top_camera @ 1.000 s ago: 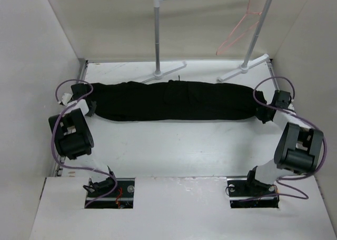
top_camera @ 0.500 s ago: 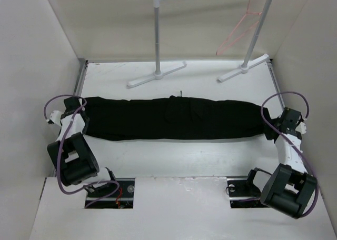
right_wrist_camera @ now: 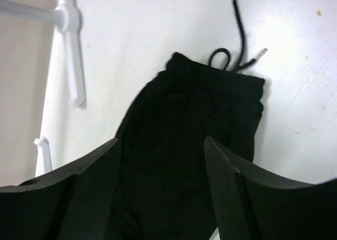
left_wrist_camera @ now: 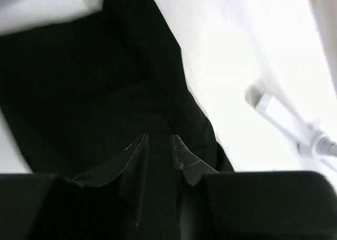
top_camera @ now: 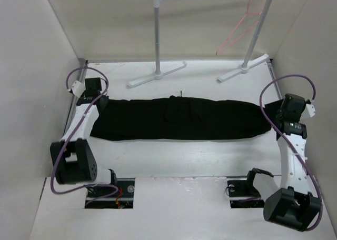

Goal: Place the trousers on the hanger
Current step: Fold the trousers at the center of the board.

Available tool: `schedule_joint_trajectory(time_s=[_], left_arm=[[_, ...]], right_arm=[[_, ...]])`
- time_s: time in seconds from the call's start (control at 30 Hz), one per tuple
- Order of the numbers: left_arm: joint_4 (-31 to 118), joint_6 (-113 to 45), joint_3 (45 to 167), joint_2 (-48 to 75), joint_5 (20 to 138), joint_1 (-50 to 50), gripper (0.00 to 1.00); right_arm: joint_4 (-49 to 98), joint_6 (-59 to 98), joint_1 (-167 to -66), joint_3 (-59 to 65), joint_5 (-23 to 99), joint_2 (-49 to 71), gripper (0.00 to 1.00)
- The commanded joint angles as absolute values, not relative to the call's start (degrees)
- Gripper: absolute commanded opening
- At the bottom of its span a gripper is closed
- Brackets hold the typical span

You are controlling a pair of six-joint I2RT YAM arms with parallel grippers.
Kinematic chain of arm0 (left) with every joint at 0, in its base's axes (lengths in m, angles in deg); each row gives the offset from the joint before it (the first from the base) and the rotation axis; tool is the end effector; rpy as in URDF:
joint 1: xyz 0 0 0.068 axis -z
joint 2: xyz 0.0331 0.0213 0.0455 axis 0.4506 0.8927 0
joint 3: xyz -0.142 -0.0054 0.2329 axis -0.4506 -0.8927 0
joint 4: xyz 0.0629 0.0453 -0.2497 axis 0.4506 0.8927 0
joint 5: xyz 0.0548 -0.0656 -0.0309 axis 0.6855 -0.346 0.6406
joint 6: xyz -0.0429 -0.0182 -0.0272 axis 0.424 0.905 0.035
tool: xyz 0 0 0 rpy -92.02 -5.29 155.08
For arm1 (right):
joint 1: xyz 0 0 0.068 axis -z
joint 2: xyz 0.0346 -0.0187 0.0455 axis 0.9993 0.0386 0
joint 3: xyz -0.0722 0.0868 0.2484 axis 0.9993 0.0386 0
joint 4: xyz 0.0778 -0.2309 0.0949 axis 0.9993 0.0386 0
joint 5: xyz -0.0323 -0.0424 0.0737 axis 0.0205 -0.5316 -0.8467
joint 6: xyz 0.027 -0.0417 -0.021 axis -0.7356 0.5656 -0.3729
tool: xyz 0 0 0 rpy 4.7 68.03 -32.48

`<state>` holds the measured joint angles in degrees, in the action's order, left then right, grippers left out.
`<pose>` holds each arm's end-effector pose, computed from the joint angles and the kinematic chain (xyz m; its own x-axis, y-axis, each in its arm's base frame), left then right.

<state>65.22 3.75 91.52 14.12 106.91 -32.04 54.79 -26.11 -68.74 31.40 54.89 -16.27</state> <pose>0.2901 0.0387 0.2838 -0.1400 -0.7262 -0.6731 -0.6911 0.5585 -0.4588 0.1882 -0.0712 0.2906 -0.0049 0.8258 -0.5640 0.7295 0.3887 0.5628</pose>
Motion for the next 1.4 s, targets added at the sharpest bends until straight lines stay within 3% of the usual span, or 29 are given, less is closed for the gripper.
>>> schedule_joint_trajectory(time_s=[0.0,0.1,0.17,0.27,0.37,0.6,0.73,0.9,0.97,1.07,1.2,1.37], left_arm=[[58.39,6.17,91.99,22.02,98.12,-31.66,0.2],[52.32,6.69,93.74,27.56,95.65,-32.27,0.2],[49.94,6.43,94.63,29.68,96.0,-32.8,0.2],[45.99,6.43,94.98,32.67,94.6,-34.82,0.2],[42.91,6.69,94.02,35.92,93.01,-37.28,0.2],[39.56,7.14,92.7,40.15,92.04,-43.43,0.21],[39.73,7.31,92.17,39.89,93.27,-46.33,0.26],[42.01,9.76,91.91,38.49,93.98,-49.24,0.3],[43.5,11.17,92.17,36.3,93.98,-49.5,0.32],[44.65,12.23,92.0,30.86,95.73,-48.63,0.39],[46.06,11.27,91.65,22.86,100.55,-42.14,0.46],[46.94,8.72,88.31,18.18,104.08,-26.86,0.47]], right_arm=[[53.88,-23.63,-72.87,29.65,56.77,-16.83,0.62],[47.13,-23.27,-81.55,30.79,48.18,-13.42,0.22],[42.82,-24.06,-87.62,30.62,41.84,-8.95,0.12],[35.87,-24.5,-97.65,27.12,34.09,2.11,0.09],[30.77,-25.99,-101.8,24.64,34.42,9.6,0.09],[31.09,-31.1,-95.31,28.32,37.93,18.41,0.09],[34.17,-30.92,-92.84,30.61,40.31,18.41,0.09],[35.41,-30.13,-91.88,31.93,40.85,16.05,0.13],[35.15,-29.61,-91.88,31.76,39.71,12.98,0.22],[35.93,-27.59,-91.18,30.27,38.73,6.22,0.42],[38.47,-25.3,-85.22,30.52,39.08,-3.8,0.62],[44.53,-25.29,-71.86,36.22,42.67,-11.55,0.68]])
